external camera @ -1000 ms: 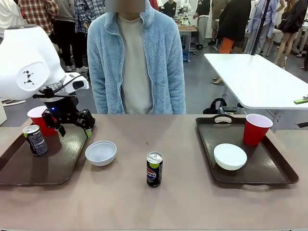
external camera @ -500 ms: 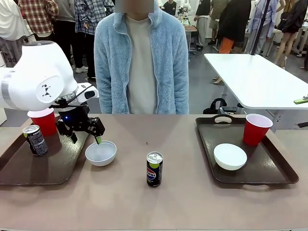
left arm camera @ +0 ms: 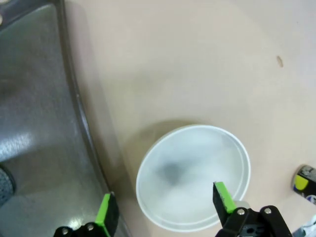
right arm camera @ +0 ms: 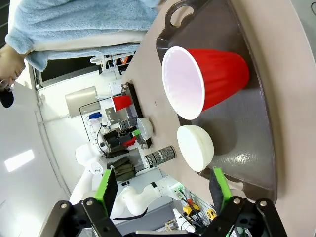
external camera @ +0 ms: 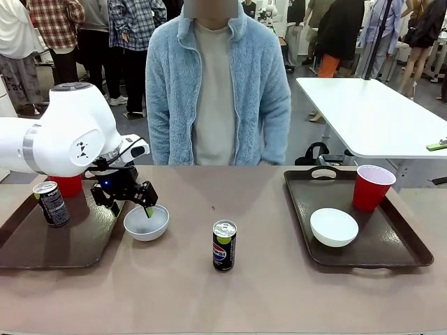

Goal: Prepare tableware on both trays.
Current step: Pick up a Picnic Bowl from the table and place it on a Handle tray.

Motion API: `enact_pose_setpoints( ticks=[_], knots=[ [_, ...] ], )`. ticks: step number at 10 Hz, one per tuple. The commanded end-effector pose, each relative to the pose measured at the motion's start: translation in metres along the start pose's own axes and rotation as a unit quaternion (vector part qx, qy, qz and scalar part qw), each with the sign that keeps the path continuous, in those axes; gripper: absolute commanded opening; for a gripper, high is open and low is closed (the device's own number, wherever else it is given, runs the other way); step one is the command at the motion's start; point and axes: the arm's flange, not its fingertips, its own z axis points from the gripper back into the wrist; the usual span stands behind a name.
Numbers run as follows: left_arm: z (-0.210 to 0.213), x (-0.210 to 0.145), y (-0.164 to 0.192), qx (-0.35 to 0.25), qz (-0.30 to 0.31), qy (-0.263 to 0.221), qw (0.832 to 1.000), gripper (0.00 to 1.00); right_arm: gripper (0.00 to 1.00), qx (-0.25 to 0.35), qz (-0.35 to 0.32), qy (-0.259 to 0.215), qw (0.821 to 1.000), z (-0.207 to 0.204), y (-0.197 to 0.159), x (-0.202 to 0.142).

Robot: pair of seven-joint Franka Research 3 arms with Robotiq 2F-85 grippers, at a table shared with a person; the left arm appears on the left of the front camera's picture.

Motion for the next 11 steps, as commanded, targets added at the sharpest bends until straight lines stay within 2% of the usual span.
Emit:
enact_pose_setpoints(
  ticks=[1,2,11],
  knots=[
    [-0.005,0.0079,-0.0061,0.014,0.01,-0.005,1.0,1.0,0.97,0.002,0.001,-0.002,1.0,0.0001,0.0,0.0004],
    [-0.0062,0.0078,-0.0068,0.025,0.002,-0.018,1.0,0.9,0.97,0.002,0.001,-0.002,1.0,0.0001,0.0,0.0004],
    [-0.0067,0.0082,-0.0078,0.033,0.016,0.005,0.999,0.2,0.97,0.002,0.001,-0.002,1.0,0.0001,0.0,0.0004]
  ],
)
